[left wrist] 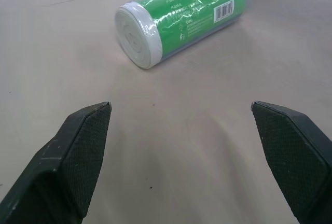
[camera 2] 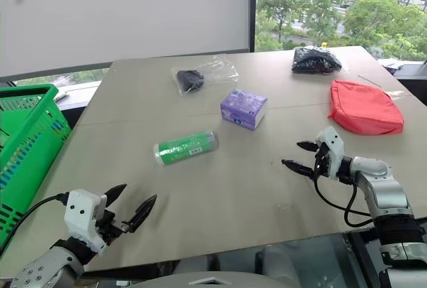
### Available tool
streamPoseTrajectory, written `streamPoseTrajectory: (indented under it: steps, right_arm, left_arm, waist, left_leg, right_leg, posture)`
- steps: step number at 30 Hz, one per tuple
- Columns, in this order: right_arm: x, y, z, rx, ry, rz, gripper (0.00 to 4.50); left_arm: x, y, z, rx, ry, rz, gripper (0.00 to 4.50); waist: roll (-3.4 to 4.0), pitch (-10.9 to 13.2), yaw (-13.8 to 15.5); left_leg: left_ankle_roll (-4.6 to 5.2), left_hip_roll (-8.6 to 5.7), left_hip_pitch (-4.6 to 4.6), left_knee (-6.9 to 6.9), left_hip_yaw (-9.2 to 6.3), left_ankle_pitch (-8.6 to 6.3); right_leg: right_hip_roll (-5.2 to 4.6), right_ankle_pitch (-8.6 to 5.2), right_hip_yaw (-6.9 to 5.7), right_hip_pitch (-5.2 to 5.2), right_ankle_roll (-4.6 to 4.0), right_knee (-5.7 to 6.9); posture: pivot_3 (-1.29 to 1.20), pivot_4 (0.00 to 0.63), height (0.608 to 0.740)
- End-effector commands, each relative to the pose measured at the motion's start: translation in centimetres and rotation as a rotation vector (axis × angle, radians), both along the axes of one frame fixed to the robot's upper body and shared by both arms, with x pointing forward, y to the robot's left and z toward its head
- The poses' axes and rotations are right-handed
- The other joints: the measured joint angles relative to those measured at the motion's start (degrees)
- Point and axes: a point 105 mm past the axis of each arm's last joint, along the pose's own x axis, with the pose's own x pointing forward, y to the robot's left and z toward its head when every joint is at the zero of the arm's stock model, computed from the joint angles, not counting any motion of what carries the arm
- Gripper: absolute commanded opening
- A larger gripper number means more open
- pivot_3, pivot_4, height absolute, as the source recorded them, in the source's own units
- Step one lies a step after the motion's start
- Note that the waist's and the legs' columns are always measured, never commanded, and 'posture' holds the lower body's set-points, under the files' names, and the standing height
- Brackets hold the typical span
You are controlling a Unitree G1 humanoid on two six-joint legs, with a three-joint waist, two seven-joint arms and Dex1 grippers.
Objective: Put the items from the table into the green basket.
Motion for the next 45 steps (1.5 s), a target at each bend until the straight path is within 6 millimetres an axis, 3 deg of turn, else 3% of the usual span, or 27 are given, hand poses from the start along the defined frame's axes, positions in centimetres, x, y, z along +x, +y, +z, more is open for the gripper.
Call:
streamPoseTrajectory:
  steps: [1,11,18,23,27,31,35,39,45]
  right_arm:
    - [0.2,-0.3,1.5,0.033,-0.072,-0.005,4.5]
    - [-1.6,-0.1,1.1,0.059,-0.001,0.001,4.5]
    - [-3.0,-0.6,1.8,0.088,-0.078,-0.004,4.5]
    - [-4.6,0.0,3.3,0.141,-0.054,0.083,4.5]
    - [-5.5,0.8,5.4,0.134,-0.052,0.12,4.5]
    - [-5.8,1.9,7.2,0.083,-0.114,0.093,4.5]
    - [-5.6,2.9,9.3,0.107,-0.178,0.049,4.5]
    - [-6.1,3.9,10.0,0.095,-0.183,0.07,4.5]
    - [-5.9,4.8,10.8,0.087,-0.181,0.115,4.5]
  left_arm:
    - [0.0,0.2,0.9,0.02,-0.031,-0.02,4.44]
    - [-1.3,0.7,1.5,0.049,0.0,-0.072,4.44]
    - [-1.1,-1.1,2.6,-0.046,-0.04,-0.132,4.44]
    - [2.0,-1.5,4.0,0.073,-0.116,-0.244,4.44]
    - [5.5,-1.5,3.3,0.253,-0.108,-0.398,4.44]
    - [9.4,-0.7,2.5,0.337,-0.092,-0.497,4.44]
    - [13.0,-1.3,1.7,0.333,-0.057,-0.592,4.44]
    - [14.3,-2.0,-0.7,0.35,0.048,-0.703,4.44]
    - [15.3,-1.3,-3.1,0.416,0.223,-0.771,4.44]
  waist:
    - [0.0,0.0,0.0]
    - [0.09,0.1,-0.5]
    - [0.14,0.2,-1.5]
    - [0.26,0.2,-1.7]
    - [0.47,0.1,-2.6]
    - [0.45,-0.1,-5.4]
    - [0.39,-0.1,-8.6]
    - [0.33,-0.1,-12.6]
    - [0.44,-0.2,-17.3]
  left_leg:
    - [0.0,0.0,0.0,0.0,0.0,0.0]
    - [0.0,0.05,0.02,-0.01,0.01,-0.01]
    - [0.0,0.04,0.06,0.01,0.02,-0.01]
    - [0.0,0.02,0.11,0.01,0.05,0.0]
    - [0.0,-0.01,0.25,0.03,0.13,0.0]
    - [-0.01,0.0,0.32,0.01,0.17,0.0]
    - [-0.03,-0.04,0.04,0.04,0.12,-0.02]
    - [-0.03,-0.11,-0.14,0.18,-0.02,-0.02]
    - [0.03,-0.43,0.0,0.17,-0.15,-0.03]
  right_leg:
    - [0.0,0.0,0.0,0.0,0.0,0.0]
    - [-0.06,-0.01,0.02,0.0,-0.01,0.0]
    - [-0.05,-0.01,0.05,0.0,-0.01,0.0]
    - [0.08,-0.01,0.07,0.02,-0.01,0.06]
    - [0.12,-0.01,0.08,0.12,-0.02,0.12]
    - [0.19,0.0,0.14,0.19,-0.01,0.13]
    - [0.11,0.14,0.12,0.05,0.24,0.07]
    - [0.07,0.21,0.17,0.03,0.37,0.04]
    - [-0.24,0.21,0.27,0.35,0.72,0.06]
  posture:
    - [0.04,0.0,0.74]
    - [0.01,0.025,0.74]
    - [-0.04,0.027,0.74]
    - [-0.1,0.026,0.74]
    - [-0.18,0.015,0.74]
    - [-0.28,0.0,0.74]
    - [-0.36,0.0,0.74]
    - [-0.4,0.0,0.74]
    - [-0.41,0.0,0.74]
